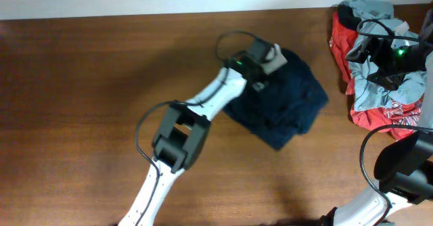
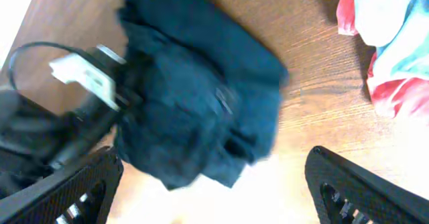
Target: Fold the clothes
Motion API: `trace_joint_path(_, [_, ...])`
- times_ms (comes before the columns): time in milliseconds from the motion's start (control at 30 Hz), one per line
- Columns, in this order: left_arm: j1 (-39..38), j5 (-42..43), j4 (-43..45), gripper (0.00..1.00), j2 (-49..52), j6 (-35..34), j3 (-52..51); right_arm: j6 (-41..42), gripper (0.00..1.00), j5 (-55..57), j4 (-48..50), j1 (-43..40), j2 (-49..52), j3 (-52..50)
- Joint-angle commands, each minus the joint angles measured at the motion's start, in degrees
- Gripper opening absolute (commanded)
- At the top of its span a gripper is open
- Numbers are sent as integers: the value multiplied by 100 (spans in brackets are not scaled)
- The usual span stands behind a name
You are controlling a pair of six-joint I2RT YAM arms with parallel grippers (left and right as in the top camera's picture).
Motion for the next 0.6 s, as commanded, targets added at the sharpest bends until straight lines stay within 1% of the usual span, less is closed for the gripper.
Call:
trace_joint_path(0, [885,-632,-284,6,293,-713,-28,-61,91,55,-22,28,-87,101])
trace_joint_path(100, [1488,-632,-564,6,293,-1399,-28,-63,91,57,-37,31,-87,101])
trace_joint_path(233, [2282,-634,-979,6,293,-1950,-28,-63,91,70,-35,94,-87,101])
trace_joint_path(300, [2682,-638,-1329,5,293,-2177,-28,-63,91,109,-33,140,-87,101])
trace_joint_path(367, [3110,-640,-1779,5,293,-2629,-28,-61,91,146,-11,199,-85,101])
trace_joint_path(433, [3595,-634,-2315,2,293,-3254,-28,-61,91,162,28,260,-85,101])
trace_joint_path(500, [4039,-629,-2710,1,293,-3689,-31,-61,91,162,72,330,-85,101])
trace_joint_path(567, [4439,-627,-2924,1,293,-3799,-31,-63,92,166,98,396,-85,101])
